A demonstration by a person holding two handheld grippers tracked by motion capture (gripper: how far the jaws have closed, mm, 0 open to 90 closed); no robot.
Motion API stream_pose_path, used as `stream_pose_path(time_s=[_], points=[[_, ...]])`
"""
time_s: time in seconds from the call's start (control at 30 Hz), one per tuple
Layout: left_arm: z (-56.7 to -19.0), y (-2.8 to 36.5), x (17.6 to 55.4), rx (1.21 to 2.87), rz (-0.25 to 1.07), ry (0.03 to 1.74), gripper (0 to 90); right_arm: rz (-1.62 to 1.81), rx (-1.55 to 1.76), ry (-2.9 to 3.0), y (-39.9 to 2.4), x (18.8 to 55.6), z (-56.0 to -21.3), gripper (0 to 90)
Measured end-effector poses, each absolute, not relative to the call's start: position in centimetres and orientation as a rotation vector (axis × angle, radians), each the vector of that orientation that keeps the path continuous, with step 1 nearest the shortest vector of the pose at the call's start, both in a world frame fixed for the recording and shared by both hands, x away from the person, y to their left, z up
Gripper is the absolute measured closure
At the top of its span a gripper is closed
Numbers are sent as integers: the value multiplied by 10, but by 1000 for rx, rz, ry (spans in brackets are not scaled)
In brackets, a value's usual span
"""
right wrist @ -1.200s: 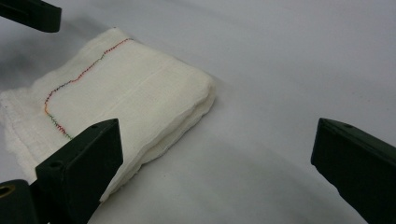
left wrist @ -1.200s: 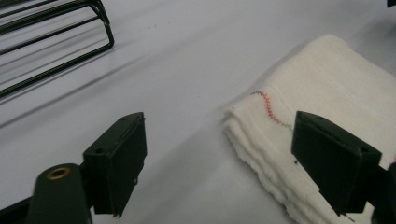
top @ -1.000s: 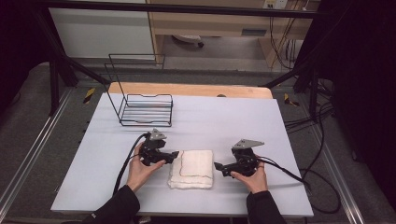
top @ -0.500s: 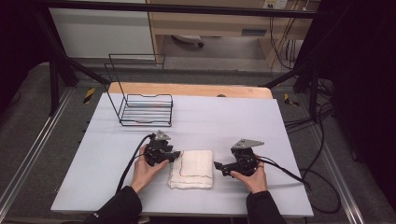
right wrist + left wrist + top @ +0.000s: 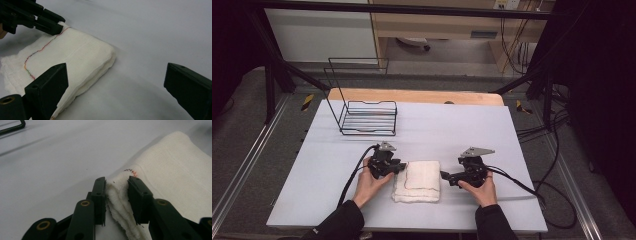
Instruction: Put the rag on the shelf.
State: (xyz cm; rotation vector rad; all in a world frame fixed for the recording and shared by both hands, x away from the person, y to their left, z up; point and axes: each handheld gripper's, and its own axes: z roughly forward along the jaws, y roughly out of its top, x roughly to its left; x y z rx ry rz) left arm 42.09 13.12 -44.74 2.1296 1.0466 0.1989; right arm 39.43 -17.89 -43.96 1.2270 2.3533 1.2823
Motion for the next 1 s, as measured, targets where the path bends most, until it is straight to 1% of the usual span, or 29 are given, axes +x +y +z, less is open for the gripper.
stream_pose_path(time_s=[0.03, 0.07, 0.13, 0.3, 0.43, 0.63, 0.83, 0.93, 0.97, 1.0], points=[[-447, 131, 421, 2130, 197, 1045, 700, 1287, 1239, 2347, -178, 397, -440, 57], [-447, 130, 420, 2131, 199, 1044, 700, 1287, 1239, 2347, -178, 397, -440, 57], [-447, 129, 419, 2137, 202, 1041, 734, 1275, 1239, 2340, -175, 400, -439, 48], [-446, 127, 418, 2144, 212, 1038, 759, 1302, 1241, 2328, -172, 404, -440, 63], [-446, 126, 417, 2146, 220, 1038, 774, 1248, 1249, 2330, -167, 409, -441, 79], [-446, 126, 417, 2159, 239, 1017, 778, 1256, 1255, 2341, -157, 417, -445, 209], [-446, 126, 417, 2160, 243, 1009, 778, 1254, 1272, 2347, -152, 424, -452, 411], [-447, 126, 417, 2160, 241, 1004, 778, 1215, 1248, 2375, -147, 423, -454, 473], [-447, 126, 417, 2157, 240, 1006, 778, 1215, 1248, 2375, -147, 423, -454, 473], [-447, 126, 417, 2157, 238, 1004, 778, 1215, 1255, 2378, -145, 423, -454, 500]])
